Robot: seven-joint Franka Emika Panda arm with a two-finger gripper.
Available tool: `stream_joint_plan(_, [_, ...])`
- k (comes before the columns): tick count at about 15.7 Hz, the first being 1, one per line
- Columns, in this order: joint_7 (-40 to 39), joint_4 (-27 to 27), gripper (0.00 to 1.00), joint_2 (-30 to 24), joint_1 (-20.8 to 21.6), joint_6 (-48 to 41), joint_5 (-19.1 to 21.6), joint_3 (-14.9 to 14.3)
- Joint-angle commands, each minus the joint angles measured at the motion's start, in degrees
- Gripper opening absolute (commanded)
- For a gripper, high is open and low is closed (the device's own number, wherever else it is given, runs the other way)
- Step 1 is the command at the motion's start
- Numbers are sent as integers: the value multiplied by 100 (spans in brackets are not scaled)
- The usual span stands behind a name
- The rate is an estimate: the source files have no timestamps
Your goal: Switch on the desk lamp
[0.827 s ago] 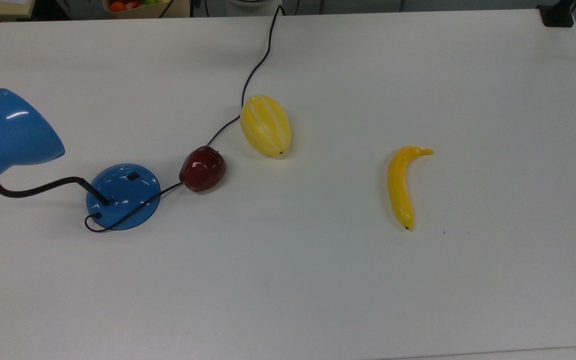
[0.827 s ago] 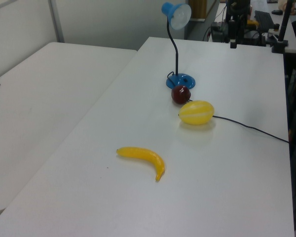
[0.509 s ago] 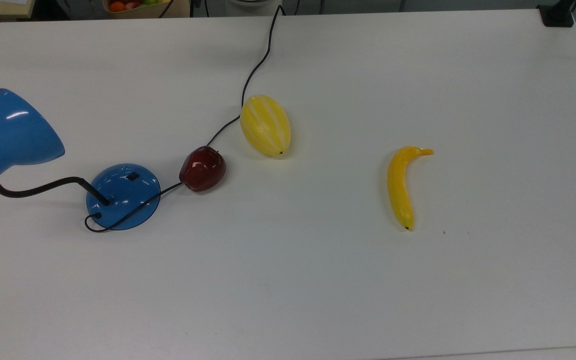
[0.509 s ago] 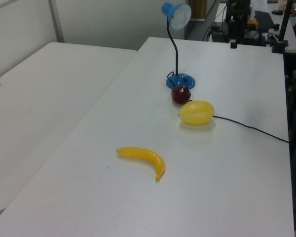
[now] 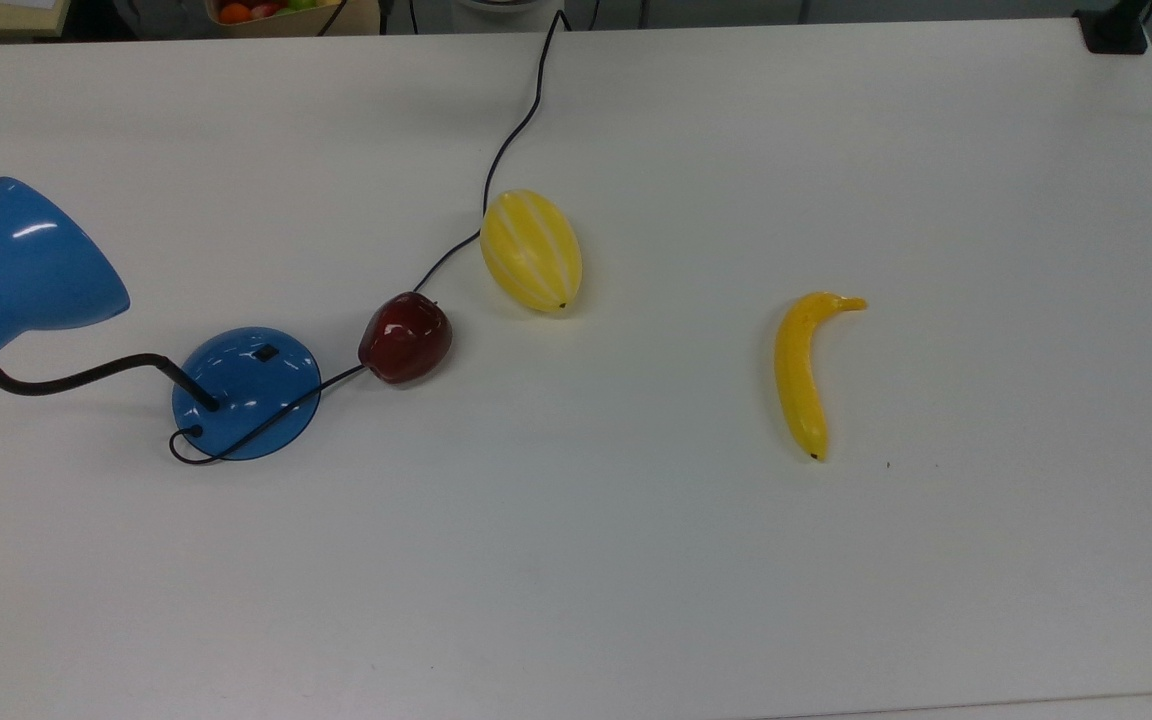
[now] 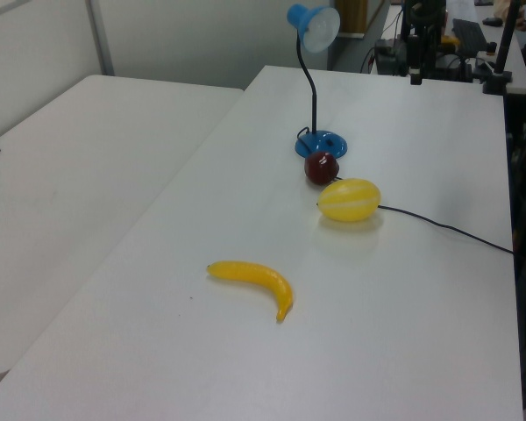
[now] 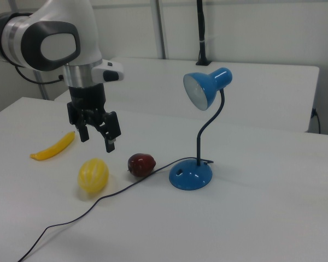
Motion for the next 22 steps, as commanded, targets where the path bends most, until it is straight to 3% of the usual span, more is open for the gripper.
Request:
stream_joint_plan(1, [-127, 163, 100, 128, -121, -106, 106, -19])
stream_joint_plan(6, [-101, 331, 100, 392, -261, 314, 106, -19])
stream_joint_plan(7, [13, 331, 93, 462, -270, 499, 114, -19])
stream_joint_plan(11, [461, 331, 16, 595, -296, 1071, 123, -28])
stream_joint_plan(12, [506, 331, 2, 647, -340, 1168, 123, -19])
stream_joint_plan(17, [541, 278, 0, 709, -358, 1572, 123, -28])
stream_joint_plan(22, [830, 296, 0, 1279, -428, 2599, 45, -28])
